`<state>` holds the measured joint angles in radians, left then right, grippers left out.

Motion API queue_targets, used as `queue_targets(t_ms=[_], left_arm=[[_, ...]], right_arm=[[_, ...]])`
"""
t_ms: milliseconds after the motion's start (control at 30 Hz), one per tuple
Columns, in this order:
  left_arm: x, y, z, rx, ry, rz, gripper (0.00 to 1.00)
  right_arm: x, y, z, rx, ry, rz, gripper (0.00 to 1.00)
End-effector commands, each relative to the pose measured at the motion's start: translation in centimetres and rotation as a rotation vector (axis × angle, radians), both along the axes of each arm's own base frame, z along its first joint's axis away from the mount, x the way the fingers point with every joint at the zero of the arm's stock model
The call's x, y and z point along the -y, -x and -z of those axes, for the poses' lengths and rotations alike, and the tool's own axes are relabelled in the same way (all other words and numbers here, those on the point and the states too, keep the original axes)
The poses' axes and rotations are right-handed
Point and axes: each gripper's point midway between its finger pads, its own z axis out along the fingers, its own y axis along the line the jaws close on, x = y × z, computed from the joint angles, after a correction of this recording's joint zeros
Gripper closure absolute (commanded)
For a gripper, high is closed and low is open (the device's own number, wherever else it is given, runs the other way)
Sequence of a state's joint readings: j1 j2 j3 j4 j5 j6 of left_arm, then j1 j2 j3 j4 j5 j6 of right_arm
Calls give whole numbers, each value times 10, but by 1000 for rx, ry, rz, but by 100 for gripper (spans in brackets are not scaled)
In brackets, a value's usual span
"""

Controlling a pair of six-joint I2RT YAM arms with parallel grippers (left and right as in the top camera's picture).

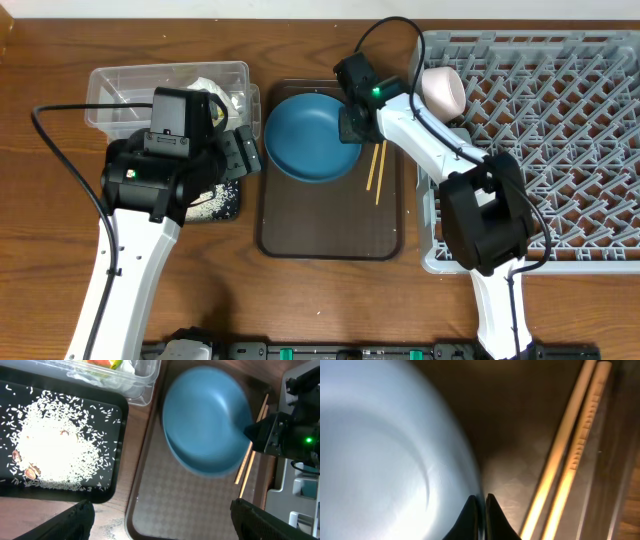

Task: Sort waste into correct bins and load items into the dishwasher rack
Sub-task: 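Lift the blue plate and carry it right over the rack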

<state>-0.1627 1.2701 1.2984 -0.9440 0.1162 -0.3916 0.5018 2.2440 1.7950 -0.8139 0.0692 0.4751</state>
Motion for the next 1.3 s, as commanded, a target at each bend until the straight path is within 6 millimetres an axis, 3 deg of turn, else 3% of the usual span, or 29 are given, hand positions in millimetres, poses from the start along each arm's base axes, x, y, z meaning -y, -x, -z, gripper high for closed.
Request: queue_targets(t_ms=[0,167,267,433,500,567,700,767,900,1000,1133,1267], left_arm=[[-4,0,4,-13,-17,-6,10],[-4,0,4,-13,-17,-6,11],[-4,0,4,-13,-17,-6,10],[-4,0,4,-13,-17,-6,11],[-4,0,4,-13,-17,-6,10],[-4,0,4,-13,-17,-6,10],[-4,0,4,-13,-17,-6,11],[-4,0,4,-13,-17,-6,10],[-4,0,4,-13,-17,-6,10],[-4,0,4,-13,-17,-6,11],[-4,0,4,-13,-17,-6,11],[-4,0,4,-13,-17,-6,10]], right_arm=[[3,2,19,-29,24,7,99],[4,1,19,-29,25,7,98],[4,1,19,-29,25,8,79],[4,1,21,-30,27,4,76],[4,1,22,-33,28,4,83],[5,1,23,-35,29,5,99],[5,0,18,-27,25,6,99],[5,-2,5,-4,17,-2,99],[19,-17,-54,123,7,19,99],[48,-31,-122,290,22,91,99],[109,-38,-213,522,110,214,99],[201,-28,-285,699,333,426,99]])
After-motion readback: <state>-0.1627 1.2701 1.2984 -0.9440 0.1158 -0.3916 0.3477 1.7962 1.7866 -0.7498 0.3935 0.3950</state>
